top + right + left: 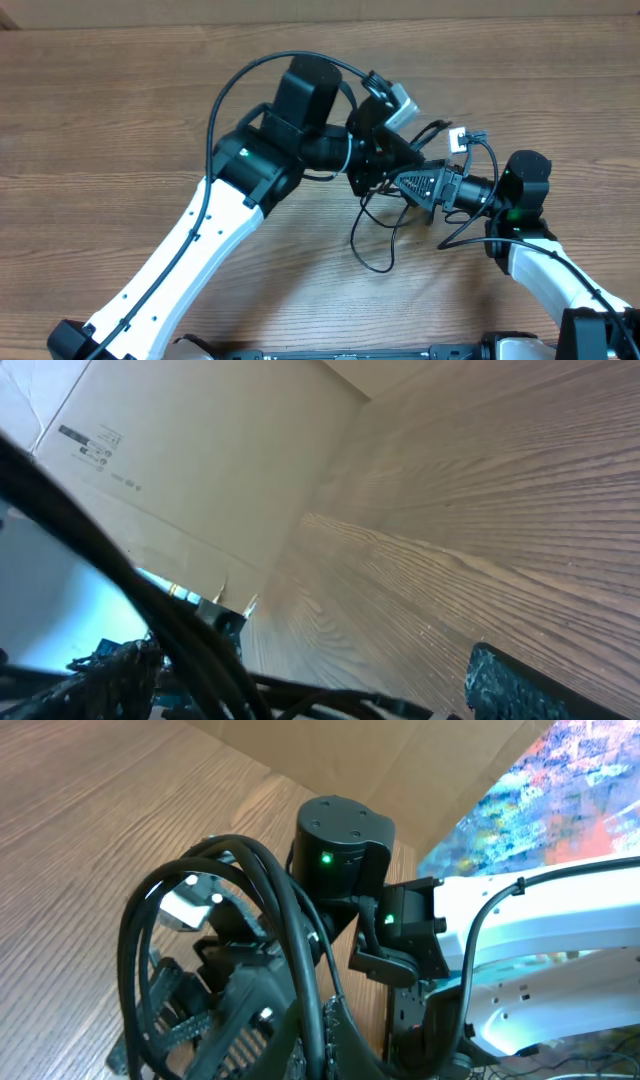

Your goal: Untangle cables

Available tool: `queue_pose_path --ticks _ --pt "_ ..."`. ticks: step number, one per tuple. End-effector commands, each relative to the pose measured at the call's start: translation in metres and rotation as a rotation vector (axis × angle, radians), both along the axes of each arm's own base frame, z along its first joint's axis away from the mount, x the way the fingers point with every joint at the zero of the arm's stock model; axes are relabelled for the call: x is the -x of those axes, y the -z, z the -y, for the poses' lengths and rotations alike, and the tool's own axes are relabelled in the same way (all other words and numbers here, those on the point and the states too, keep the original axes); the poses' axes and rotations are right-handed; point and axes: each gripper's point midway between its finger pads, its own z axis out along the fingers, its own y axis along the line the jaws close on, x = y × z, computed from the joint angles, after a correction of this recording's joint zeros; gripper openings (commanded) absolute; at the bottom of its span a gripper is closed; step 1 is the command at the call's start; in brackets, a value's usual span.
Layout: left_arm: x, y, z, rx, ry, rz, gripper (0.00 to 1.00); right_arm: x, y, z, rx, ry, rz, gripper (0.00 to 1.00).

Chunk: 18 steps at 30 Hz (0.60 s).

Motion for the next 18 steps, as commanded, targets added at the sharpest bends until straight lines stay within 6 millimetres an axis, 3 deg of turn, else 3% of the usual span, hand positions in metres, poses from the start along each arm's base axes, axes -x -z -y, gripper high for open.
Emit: queue_pose_path --ticks 1,5,9,14,18 --pt "0.002 -0.011 0.006 0.013 0.005 0.055 0.05 -0.005 -0.002 -0.002 0.017 0.026 0.030 0.96" --pt "0.012 -0.017 0.012 0.043 0.040 0.022 0.05 -0.018 0.004 0.005 0.042 0.114 0.016 1.00" --pt "0.027 -0.029 0.017 0.105 0.128 -0.006 0.04 -0.037 0.022 0.021 0.097 0.269 -0.053 1.00" --pt "0.047 -0.040 0.016 0.162 0.243 -0.036 0.05 -0.056 0.063 0.060 0.231 0.541 -0.198 1.00" --pt "0.060 -0.045 0.014 0.193 0.314 -0.062 0.04 -0.058 0.092 0.091 0.345 0.712 -0.293 1.00"
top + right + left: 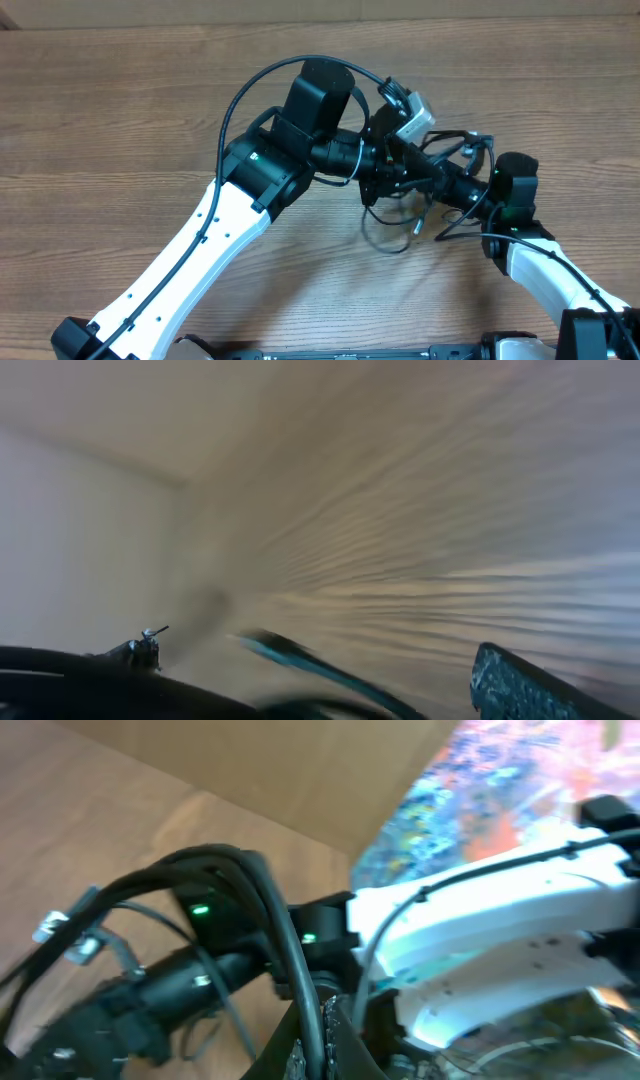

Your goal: Untangle cables

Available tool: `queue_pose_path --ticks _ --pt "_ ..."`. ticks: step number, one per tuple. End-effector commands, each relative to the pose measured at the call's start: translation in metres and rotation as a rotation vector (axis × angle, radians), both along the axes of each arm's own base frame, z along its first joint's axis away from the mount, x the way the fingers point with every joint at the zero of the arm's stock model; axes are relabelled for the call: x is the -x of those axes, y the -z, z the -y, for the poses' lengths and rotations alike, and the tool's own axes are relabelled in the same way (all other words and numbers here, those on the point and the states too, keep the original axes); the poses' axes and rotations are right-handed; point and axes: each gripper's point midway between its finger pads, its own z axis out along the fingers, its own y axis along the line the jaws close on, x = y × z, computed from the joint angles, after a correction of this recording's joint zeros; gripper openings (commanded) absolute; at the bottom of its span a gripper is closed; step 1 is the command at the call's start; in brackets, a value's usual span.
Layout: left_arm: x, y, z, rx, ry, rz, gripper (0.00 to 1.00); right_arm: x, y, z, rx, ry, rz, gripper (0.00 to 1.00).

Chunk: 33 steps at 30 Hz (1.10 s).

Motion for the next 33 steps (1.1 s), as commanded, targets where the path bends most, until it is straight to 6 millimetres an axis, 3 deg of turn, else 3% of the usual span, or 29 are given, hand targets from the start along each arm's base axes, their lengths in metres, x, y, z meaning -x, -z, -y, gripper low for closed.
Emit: queue_pose_path --ticks 1,9,16,26,33 --pt "0.031 -0.026 -0.003 0.090 0.161 -0.033 0.04 -0.016 0.024 0.049 0.183 0.270 -0.053 1.00" --pt "0.050 -0.037 -0.010 0.144 0.285 -0.074 0.04 -0.008 0.047 0.103 0.253 0.449 -0.167 1.00" --pt "0.045 -0.048 -0.032 0.192 0.328 -0.120 0.04 0.001 0.054 0.144 0.238 0.559 -0.227 1.00" --pt "0.010 -0.053 -0.065 0.214 0.236 -0.155 0.04 0.006 0.054 0.167 0.209 0.615 -0.244 1.00" --pt "-0.011 -0.052 -0.080 0.215 0.159 -0.139 0.04 0.006 0.053 0.172 0.199 0.626 -0.238 1.00"
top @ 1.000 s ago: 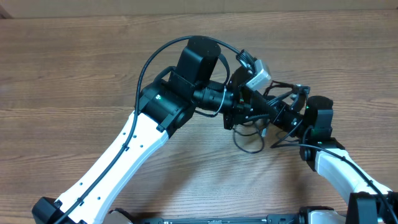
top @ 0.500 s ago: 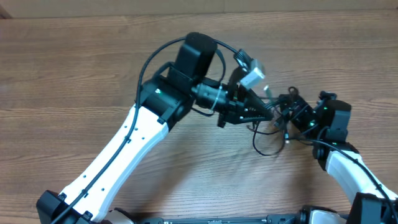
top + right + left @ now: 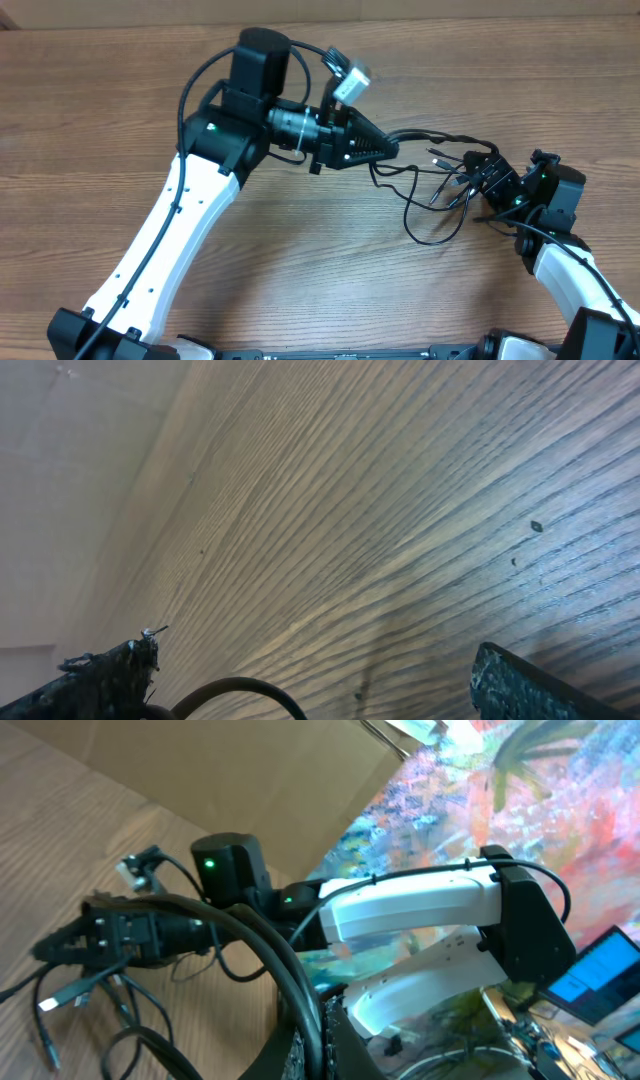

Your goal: Untangle cables

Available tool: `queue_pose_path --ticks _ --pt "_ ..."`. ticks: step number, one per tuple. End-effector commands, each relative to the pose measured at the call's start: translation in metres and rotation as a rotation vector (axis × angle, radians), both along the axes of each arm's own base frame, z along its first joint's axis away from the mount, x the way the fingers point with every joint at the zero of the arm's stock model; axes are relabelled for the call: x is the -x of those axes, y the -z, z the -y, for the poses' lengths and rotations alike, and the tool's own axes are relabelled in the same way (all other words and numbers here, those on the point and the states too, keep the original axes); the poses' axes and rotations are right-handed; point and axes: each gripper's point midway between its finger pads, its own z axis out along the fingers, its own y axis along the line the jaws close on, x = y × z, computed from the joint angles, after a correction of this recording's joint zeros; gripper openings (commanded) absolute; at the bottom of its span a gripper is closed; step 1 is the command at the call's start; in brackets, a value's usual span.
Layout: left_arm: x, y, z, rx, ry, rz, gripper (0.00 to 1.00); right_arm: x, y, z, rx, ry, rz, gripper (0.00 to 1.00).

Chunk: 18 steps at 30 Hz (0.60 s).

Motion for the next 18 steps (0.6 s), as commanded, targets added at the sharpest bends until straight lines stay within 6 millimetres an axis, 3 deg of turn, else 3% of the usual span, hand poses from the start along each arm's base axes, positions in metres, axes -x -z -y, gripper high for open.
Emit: queue_pose_path --ticks 1,9,14,18 --pt "0.020 -0.035 -0.020 0.098 0.090 0.038 0.05 0.004 0.012 0.038 0.059 0.160 -0.052 1.00" --pt "-0.013 -0.016 -0.018 -0.010 -0.105 0.053 0.04 -0.006 -0.004 0.023 0.007 0.078 0.029 1.00" --pt "-0.051 0.027 -0.028 -0.225 -0.368 0.013 0.04 -0.011 -0.016 0.010 -0.037 0.008 0.086 1.00" --pt "-0.060 0.054 -0.042 -0.364 -0.477 -0.041 0.04 -0.015 -0.028 -0.001 -0.073 -0.055 0.143 1.00"
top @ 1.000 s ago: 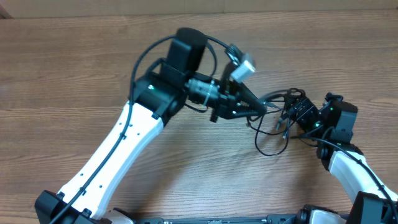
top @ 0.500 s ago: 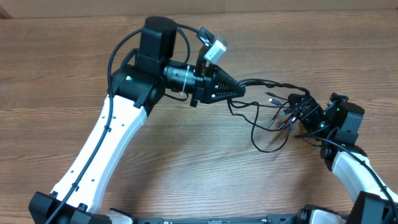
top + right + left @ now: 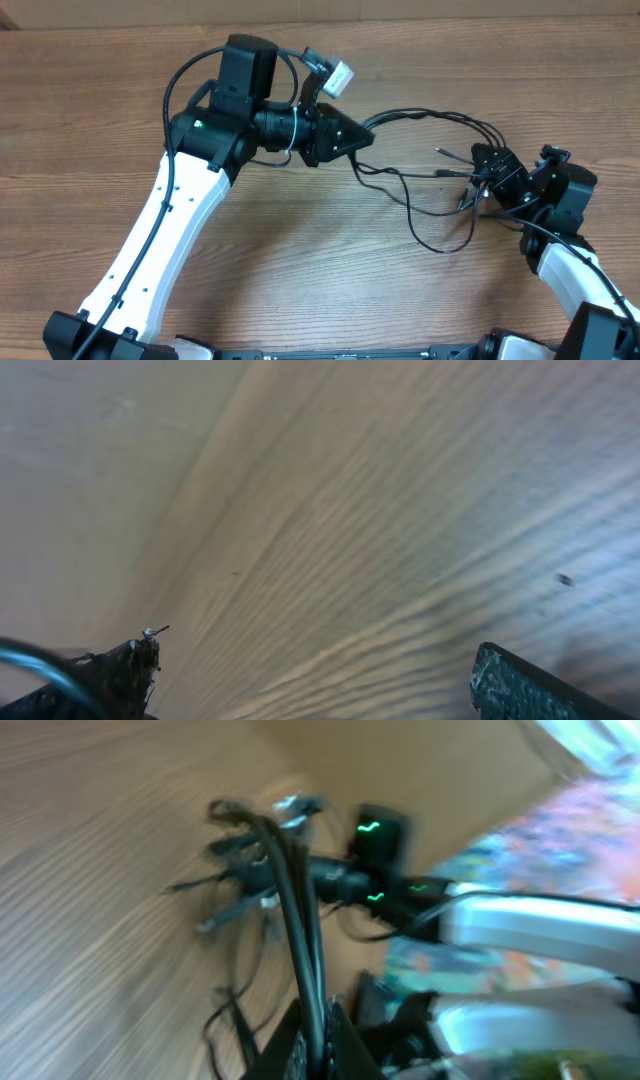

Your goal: Untangle cables

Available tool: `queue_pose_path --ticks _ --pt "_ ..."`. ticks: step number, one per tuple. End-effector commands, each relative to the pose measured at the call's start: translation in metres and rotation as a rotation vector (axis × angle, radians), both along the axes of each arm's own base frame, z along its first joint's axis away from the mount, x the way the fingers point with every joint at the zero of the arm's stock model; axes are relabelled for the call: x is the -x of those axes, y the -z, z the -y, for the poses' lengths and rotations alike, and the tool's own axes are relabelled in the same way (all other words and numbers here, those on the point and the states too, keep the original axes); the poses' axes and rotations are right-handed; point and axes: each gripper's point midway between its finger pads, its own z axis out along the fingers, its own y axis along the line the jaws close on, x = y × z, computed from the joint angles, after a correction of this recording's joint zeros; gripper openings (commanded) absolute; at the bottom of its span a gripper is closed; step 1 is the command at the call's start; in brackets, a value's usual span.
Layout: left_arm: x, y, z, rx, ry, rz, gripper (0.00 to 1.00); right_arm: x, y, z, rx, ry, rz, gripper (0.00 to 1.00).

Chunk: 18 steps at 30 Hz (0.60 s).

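A bundle of thin black cables [image 3: 430,113] runs across the wooden table between my two grippers. My left gripper [image 3: 362,135] points right and is shut on the bundle, with a white plug [image 3: 337,76] sticking up behind it. In the left wrist view the cables [image 3: 295,910] leave the shut left gripper [image 3: 318,1020] towards the right arm. Loose plug ends [image 3: 447,153] lie beside my right gripper [image 3: 480,170]. A slack loop [image 3: 440,235] lies on the table below. In the right wrist view the right gripper [image 3: 315,650] has its fingers [image 3: 520,685] wide apart over bare wood.
The wooden table [image 3: 100,110] extends left and towards the front. A cardboard wall [image 3: 400,8] runs along the far edge. The right arm's joint with green lights [image 3: 380,830] faces the left wrist camera.
My left gripper has shifted a little left and back, still holding the cables. The right gripper sits slightly farther right. The strands between them lie longer and more spread out.
At first both grippers met at the table's middle with the tangle bunched between them. A moment later they were still close together. Then the left gripper was back left and the right one far right. Now the cables span a wider gap.
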Motion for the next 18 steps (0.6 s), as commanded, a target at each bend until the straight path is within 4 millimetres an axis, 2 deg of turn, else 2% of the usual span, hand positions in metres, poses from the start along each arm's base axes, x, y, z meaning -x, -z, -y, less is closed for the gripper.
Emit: queue_pose_path --ticks 1,5,14,18 --pt "-0.017 0.002 -0.020 -0.127 -0.152 0.069 0.04 -0.003 -0.010 -0.008 -0.049 -0.050 0.041 1.00" --pt "-0.018 0.010 -0.026 -0.173 -0.167 0.076 0.04 -0.005 -0.023 -0.017 -0.068 -0.107 0.099 1.00" --pt "-0.021 0.013 -0.028 -0.192 -0.185 0.080 0.04 -0.004 -0.026 -0.024 -0.113 -0.133 0.101 1.00" --pt "-0.021 0.013 -0.028 -0.191 -0.185 0.081 0.04 0.001 -0.032 -0.038 -0.151 -0.220 0.123 1.00"
